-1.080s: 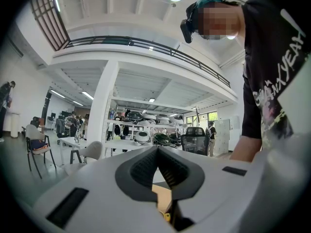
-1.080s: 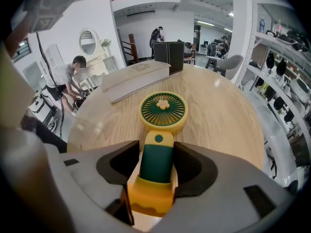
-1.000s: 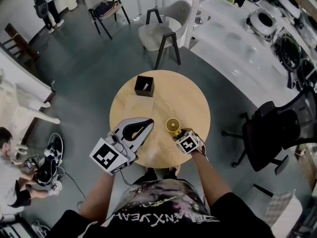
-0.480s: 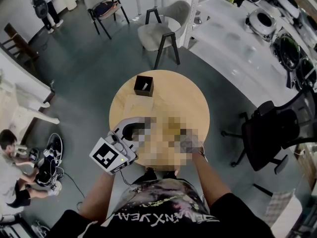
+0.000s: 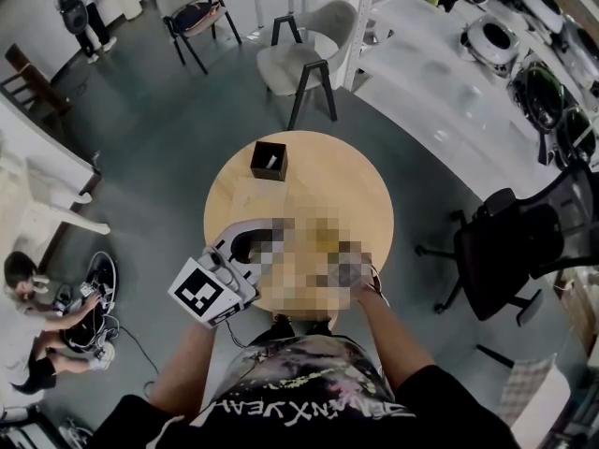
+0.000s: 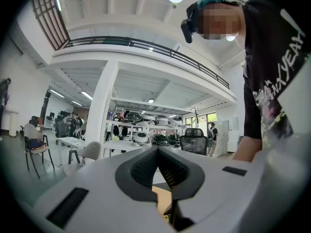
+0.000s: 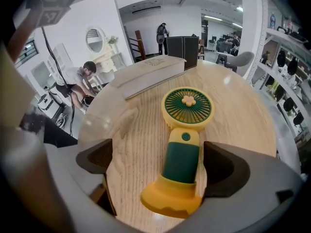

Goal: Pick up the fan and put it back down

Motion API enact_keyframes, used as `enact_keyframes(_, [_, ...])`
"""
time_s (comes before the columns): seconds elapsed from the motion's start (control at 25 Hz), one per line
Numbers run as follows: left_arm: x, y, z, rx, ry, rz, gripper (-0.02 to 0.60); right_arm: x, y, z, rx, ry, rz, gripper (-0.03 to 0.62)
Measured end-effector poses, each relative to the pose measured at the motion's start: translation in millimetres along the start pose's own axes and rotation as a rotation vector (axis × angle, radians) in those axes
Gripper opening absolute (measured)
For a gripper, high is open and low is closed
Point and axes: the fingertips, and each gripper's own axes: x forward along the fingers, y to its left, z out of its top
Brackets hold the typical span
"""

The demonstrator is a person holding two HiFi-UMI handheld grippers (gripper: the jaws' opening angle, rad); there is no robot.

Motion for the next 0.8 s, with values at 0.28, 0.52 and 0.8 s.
enact_keyframes(0.28, [-0.2,-0.5,0.5,-0.001,-0.002,-0.004,0.013,-1.7,-7.2,-2.7,-0.002,-0.011,-0.039,0.586])
enact_keyframes(0.52, [0.5,-1.7,1.3,0.000,-0.004,-0.007,0.014,-5.7,-9.8,0.8,-0.008,-0.015,-0.068,0.586])
enact_keyframes(0.8, [-2.3,-1.0,-0.1,-0.001,-0.001,-0.005,0.014,-8.4,-13.9,6.0,-0.014,-0.043,-0.093,0.586])
